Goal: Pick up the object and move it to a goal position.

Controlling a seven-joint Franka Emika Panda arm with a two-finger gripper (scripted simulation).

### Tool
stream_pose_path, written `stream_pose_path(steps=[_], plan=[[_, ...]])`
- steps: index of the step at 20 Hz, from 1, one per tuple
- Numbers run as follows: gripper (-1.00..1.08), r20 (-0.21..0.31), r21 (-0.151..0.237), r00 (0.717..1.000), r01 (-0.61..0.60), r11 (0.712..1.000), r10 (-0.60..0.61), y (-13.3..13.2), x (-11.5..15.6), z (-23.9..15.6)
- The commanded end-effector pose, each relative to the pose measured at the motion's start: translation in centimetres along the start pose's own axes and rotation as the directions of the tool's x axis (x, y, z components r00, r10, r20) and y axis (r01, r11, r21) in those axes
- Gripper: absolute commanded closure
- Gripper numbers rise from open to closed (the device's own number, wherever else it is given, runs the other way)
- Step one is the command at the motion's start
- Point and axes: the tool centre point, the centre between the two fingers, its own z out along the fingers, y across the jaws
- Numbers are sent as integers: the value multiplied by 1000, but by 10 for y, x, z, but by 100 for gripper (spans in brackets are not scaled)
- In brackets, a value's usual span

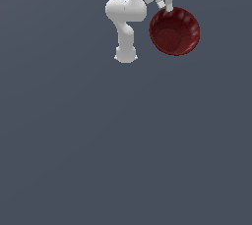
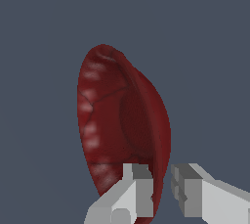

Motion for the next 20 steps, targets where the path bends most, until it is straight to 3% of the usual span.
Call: stream_pose_path(steps=[1,20], plan=[[108,1,2,1000,1,1000,-1,-4,-8,-12],[108,4,2,1000,0,1000,0,-24,-20,-38]])
